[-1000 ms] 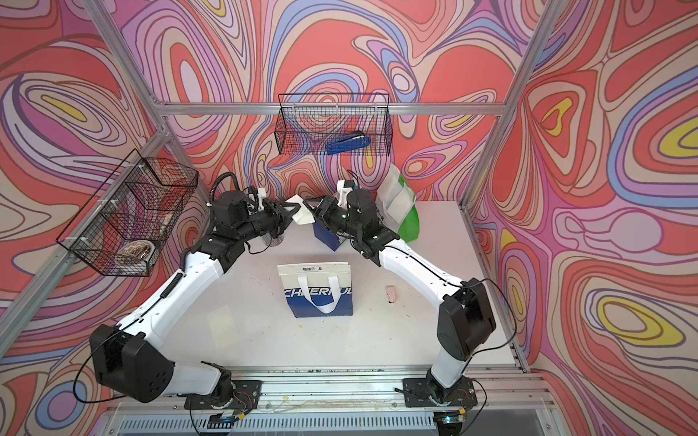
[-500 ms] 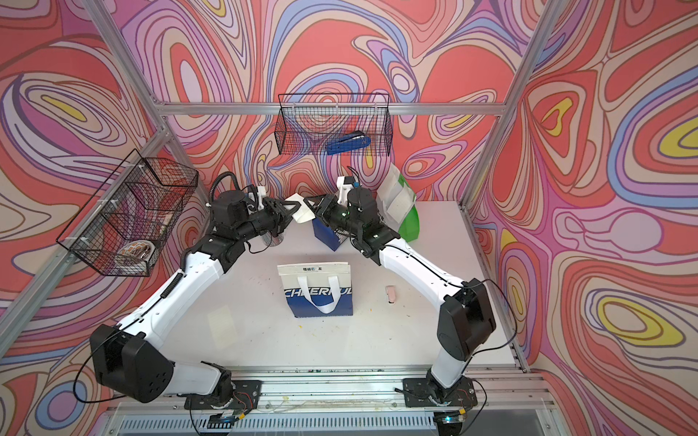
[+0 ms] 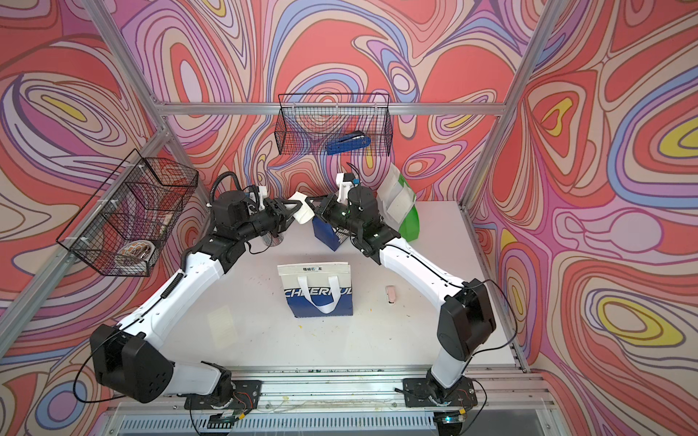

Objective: Staple the receipts to the bags
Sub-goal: Pick up the receipt from the center of the board.

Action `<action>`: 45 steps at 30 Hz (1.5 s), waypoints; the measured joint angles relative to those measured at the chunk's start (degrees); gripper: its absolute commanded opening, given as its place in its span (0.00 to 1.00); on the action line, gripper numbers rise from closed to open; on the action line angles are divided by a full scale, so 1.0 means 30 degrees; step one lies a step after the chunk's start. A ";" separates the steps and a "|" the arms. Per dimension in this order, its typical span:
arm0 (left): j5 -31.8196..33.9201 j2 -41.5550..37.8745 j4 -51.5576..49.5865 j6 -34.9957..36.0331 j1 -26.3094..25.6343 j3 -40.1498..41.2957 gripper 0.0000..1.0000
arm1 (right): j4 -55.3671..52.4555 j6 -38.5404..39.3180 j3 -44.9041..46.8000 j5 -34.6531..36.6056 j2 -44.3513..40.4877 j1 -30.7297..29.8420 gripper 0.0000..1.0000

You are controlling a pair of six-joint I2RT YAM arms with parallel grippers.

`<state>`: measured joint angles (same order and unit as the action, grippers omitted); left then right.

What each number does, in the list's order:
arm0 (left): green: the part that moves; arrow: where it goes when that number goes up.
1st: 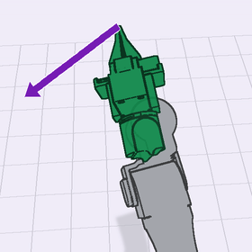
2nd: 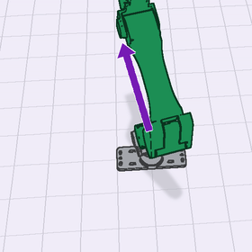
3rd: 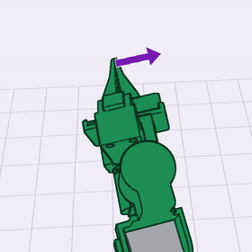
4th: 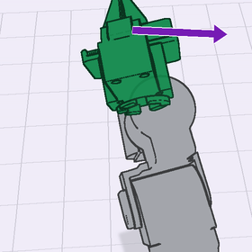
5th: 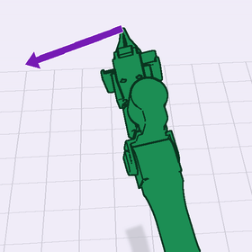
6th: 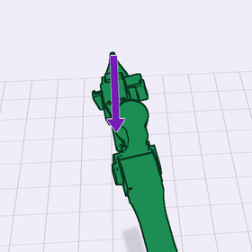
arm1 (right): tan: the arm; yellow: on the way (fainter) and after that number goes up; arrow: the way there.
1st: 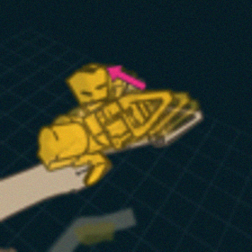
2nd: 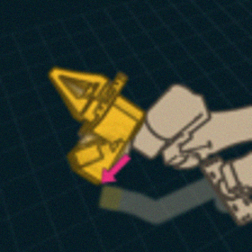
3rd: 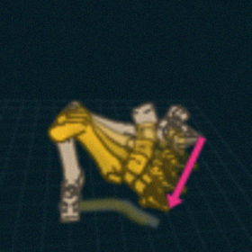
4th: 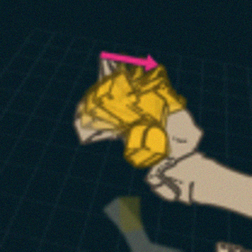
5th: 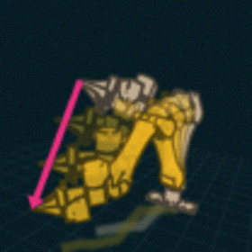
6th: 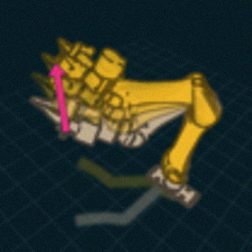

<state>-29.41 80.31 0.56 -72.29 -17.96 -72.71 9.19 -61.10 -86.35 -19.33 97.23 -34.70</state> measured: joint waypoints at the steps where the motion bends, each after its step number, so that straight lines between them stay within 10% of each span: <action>1: 0.0000 -0.0080 0.0102 0.0138 0.0044 0.0233 0.73 | -0.0015 0.0240 0.0000 -0.0080 0.0000 0.0000 0.00; 8: -0.0517 -0.2914 0.1596 0.3679 0.2368 0.3978 0.98 | -0.0386 0.4634 0.0670 -0.1639 -0.0787 0.0022 0.00; 15: -0.6149 -0.6557 0.6382 0.9311 0.4503 0.7672 0.93 | -0.1858 0.9887 0.0678 -0.5872 -0.2477 0.0036 0.00; 22: -1.1723 -0.7155 0.5952 1.3027 0.4466 0.7082 0.78 | -0.4699 1.3580 0.0073 -0.8874 -0.2761 0.0036 0.00; 27: -1.2721 -0.7096 0.4357 1.4557 0.4466 0.6171 0.42 | -0.5785 1.4491 -0.0189 -0.9734 -0.2739 0.0036 0.00; 37: -1.3420 -0.5661 0.5064 1.3260 0.4328 0.5348 0.40 | -0.5792 1.4462 -0.0481 -1.0440 -0.2361 0.0036 0.00; 45: -1.3697 -0.5173 0.5727 1.2371 0.3599 0.5333 0.09 | -0.5282 1.4090 -0.0612 -1.0579 -0.2149 0.0036 0.00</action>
<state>-70.50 64.79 17.74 -35.18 -7.16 -56.71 -6.66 -18.83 -88.18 -51.07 90.78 -34.59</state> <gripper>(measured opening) 0.137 0.044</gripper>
